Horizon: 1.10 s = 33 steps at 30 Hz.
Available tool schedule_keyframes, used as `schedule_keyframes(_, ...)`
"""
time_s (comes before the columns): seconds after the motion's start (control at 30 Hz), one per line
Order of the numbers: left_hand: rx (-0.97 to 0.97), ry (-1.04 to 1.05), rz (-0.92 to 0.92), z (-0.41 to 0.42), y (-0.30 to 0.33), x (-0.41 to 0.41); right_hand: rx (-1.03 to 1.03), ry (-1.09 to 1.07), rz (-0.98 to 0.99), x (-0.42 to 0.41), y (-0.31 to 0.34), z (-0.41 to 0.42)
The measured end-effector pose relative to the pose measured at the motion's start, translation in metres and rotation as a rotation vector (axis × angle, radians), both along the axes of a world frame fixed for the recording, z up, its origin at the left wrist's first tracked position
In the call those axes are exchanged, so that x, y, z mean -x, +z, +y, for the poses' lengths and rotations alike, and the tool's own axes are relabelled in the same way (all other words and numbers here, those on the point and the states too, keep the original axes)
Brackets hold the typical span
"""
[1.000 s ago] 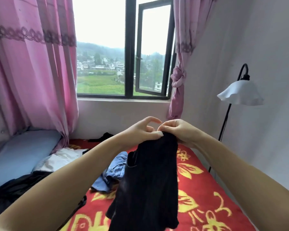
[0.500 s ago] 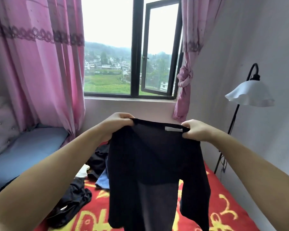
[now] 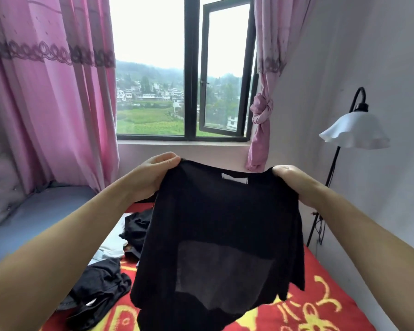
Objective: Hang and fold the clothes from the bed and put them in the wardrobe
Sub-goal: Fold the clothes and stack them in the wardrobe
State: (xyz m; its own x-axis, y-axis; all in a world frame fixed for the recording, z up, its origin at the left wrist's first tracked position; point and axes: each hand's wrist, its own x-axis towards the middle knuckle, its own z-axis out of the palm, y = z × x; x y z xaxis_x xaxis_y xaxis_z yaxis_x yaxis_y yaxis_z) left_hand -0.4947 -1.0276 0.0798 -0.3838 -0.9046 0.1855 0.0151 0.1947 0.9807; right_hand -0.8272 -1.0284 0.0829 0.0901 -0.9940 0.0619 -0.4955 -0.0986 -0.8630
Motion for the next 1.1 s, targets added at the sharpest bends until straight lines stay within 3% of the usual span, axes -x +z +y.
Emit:
schedule_keyframes(0.17, 0.018, 0.233, 0.226, -0.005, 0.003, -0.021, 0.009, 0.220, -0.046, 0.014, 0.014, 0.005)
schedule_keyframes(0.27, 0.015, 0.139, 0.146, -0.003, 0.006, -0.041, -0.036, 0.357, -0.134, 0.024, 0.014, 0.007)
schedule_keyframes(0.4, 0.021, 0.122, 0.001, -0.006, 0.011, -0.055, -0.252, 0.531, -0.029, 0.033, 0.015, 0.005)
schedule_keyframes(0.47, -0.011, 0.154, -0.045, -0.006, 0.013, -0.057, -0.279, 0.463, -0.012, 0.035, 0.009, 0.000)
schedule_keyframes(0.57, -0.117, 0.244, -0.133, -0.004, 0.011, -0.046, -0.069, 0.183, -0.006, 0.024, -0.009, -0.011)
schedule_keyframes(0.73, -0.275, 0.340, 0.047, 0.004, -0.002, 0.014, 0.225, -0.131, 0.147, -0.040, -0.020, -0.018)
schedule_keyframes(0.97, -0.127, 0.256, 0.006, 0.018, -0.010, 0.098, 0.186, 0.154, -0.148, -0.115, -0.020, -0.001)
schedule_keyframes(1.1, -0.083, 0.184, 0.045, 0.019, 0.002, 0.093, 0.174, 0.313, -0.060, -0.095, -0.014, 0.010)
